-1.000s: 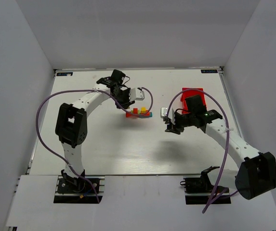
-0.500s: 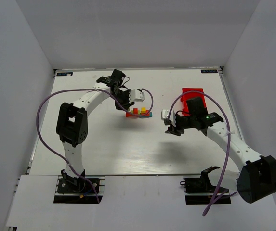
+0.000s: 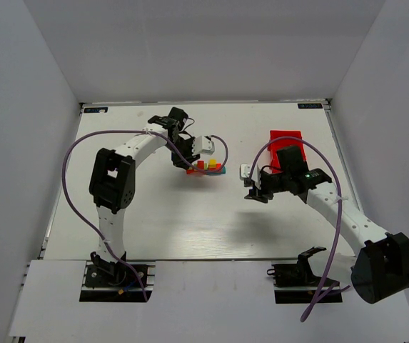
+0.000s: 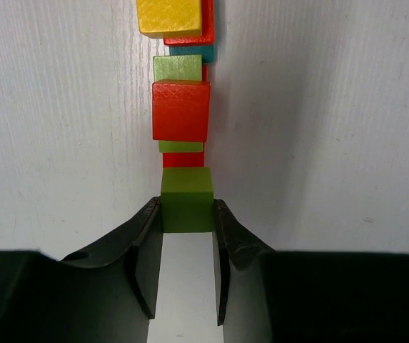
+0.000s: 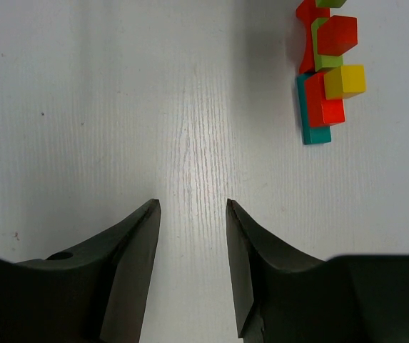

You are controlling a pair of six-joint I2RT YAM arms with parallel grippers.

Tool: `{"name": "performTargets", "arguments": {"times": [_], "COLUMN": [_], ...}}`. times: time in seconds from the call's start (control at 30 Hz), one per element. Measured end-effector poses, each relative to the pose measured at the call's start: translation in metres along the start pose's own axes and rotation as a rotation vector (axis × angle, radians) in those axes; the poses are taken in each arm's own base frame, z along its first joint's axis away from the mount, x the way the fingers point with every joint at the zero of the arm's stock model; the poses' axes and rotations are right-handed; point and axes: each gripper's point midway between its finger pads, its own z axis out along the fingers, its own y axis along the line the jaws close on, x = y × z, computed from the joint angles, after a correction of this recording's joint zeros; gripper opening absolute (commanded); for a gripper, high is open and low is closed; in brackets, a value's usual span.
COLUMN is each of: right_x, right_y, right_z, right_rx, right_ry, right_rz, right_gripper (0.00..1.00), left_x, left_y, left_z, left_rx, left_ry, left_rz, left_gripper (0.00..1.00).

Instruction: Build the wood block tower

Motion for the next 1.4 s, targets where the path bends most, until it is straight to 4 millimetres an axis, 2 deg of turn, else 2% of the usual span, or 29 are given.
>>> {"name": "performTargets", "arguments": {"times": [1.4], "right_x": [0.0021], "right_y": [0.0018], "right_z": [0.0022], "right_rx": [-0.004], "right_ry": [-0.006], "right_rz": [-0.003], "right_gripper": [0.48], "left_x": [-0.0017], "left_y": [0.0030], "left_z": [0.0007], "left_rx": [-0.006], "left_ry": [-0.001], "left_rz": [-0.015], "left_gripper": [0.03]}}
